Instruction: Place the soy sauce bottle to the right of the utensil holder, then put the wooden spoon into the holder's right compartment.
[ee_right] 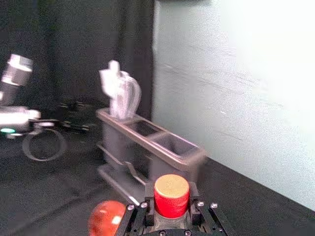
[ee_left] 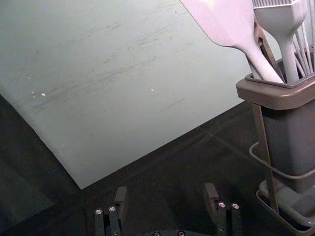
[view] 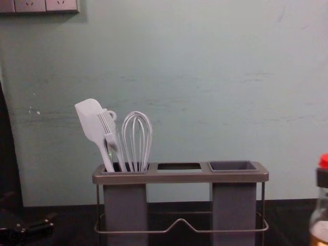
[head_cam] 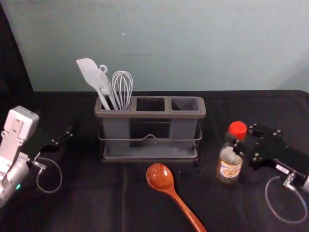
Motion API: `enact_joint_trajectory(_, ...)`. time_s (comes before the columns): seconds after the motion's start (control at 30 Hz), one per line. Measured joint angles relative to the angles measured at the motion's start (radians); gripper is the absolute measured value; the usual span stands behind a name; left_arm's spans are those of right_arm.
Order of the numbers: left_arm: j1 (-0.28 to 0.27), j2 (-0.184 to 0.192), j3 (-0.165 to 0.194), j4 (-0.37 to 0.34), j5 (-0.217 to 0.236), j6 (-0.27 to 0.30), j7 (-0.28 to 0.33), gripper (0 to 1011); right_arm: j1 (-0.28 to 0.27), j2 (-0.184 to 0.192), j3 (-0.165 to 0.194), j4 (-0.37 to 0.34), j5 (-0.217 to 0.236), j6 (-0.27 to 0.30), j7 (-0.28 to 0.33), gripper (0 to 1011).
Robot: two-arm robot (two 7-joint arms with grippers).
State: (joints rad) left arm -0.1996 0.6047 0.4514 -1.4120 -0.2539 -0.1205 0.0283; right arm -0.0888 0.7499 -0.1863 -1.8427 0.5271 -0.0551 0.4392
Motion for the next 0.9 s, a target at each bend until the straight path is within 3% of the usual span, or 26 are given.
enact_joint_trajectory(0.1, 0.0, 0.0, 0.0, 0.0, 0.0, 0.0, 0.0, 1011, 0.015, -0.014, 0.022, 0.043, -0.002, 0.011, -0.017, 383)
enact_joint_trajectory(0.27, 0.0, 0.0, 0.0, 0.0, 0.0, 0.0, 0.0, 1011, 0.06, -0.04, 0.024, 0.095, -0.016, 0.021, -0.022, 382)
enact_joint_trajectory(0.73, 0.0, 0.0, 0.0, 0.0, 0.0, 0.0, 0.0, 1011, 0.263, -0.156, -0.053, 0.271, -0.076, 0.057, 0.012, 382)
enact_joint_trajectory(0.9, 0.0, 0.0, 0.0, 0.0, 0.0, 0.0, 0.0, 1011, 0.306, -0.183, -0.069, 0.318, -0.09, 0.059, 0.019, 382)
